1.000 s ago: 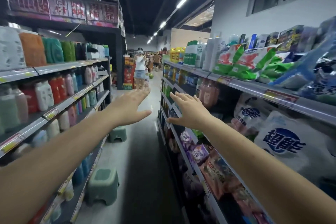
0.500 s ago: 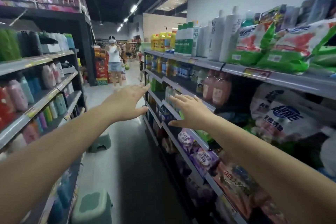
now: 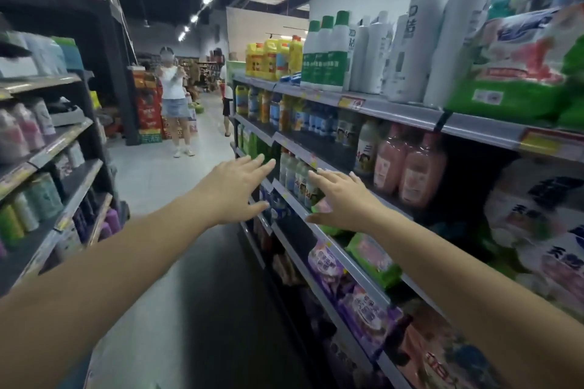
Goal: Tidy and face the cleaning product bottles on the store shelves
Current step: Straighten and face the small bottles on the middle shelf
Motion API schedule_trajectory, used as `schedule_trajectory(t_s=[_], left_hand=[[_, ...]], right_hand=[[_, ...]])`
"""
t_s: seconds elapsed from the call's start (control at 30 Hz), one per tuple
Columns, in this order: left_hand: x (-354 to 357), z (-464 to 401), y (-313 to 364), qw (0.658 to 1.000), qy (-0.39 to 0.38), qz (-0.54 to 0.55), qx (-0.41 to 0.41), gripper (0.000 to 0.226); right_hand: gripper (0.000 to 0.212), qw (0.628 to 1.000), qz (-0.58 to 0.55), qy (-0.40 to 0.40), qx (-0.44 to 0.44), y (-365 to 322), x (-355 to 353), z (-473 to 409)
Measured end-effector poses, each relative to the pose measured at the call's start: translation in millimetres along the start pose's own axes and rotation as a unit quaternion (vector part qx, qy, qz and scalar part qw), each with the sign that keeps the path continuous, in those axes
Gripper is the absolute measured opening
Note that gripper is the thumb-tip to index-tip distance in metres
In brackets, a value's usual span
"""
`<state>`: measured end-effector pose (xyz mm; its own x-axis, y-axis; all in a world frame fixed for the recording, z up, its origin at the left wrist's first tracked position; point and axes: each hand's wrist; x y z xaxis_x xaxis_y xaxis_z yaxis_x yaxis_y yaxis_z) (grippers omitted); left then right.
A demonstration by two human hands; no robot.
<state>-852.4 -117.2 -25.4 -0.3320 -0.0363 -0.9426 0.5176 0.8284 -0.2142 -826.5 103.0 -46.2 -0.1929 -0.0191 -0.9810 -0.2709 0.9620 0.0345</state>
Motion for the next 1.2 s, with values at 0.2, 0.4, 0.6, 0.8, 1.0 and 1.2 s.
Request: schedule_trajectory(t_s=[0.2, 0.4, 0.6, 0.8, 1.0, 1.2], left_hand=[[39, -114, -34, 0.999, -0.002, -0.048, 0.023, 0.077], [73, -208, -81, 0.999, -0.005, -0.052, 0.010, 0.076], [114, -276, -124, 0.997, 0.001, -0.073, 0.012, 0.076], [153, -356, -171, 0.998, 0.031, -0.033, 0.037, 0.077], [164, -434, -226, 0.992, 0.060, 0.004, 0.110, 0.076], [175, -499, -261, 0.982, 0.081, 0.015, 0.172, 0.077]], right_hand=[[0.091, 1.000, 0.005, 0.001, -0.008, 55, 25, -119], [0.090, 1.000, -0.002, -0.001, -0.018, 99, 43, -220], [0.091, 0.999, -0.019, -0.028, -0.005, 128, 71, -295], [0.090, 0.999, -0.018, -0.017, 0.034, 149, 90, -365], [0.092, 0.994, 0.004, -0.027, 0.109, 167, 90, -431], [0.094, 0.987, 0.004, -0.018, 0.157, 179, 95, -476]])
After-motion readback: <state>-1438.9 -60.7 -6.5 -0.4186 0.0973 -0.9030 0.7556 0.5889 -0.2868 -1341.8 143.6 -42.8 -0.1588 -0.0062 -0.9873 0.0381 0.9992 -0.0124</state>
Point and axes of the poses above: each hand's wrist, its own z-axis away from the middle knuckle, its own x-axis out of the palm, y = z × x, and after that the axes turned 2 degrees about -x, right-handed
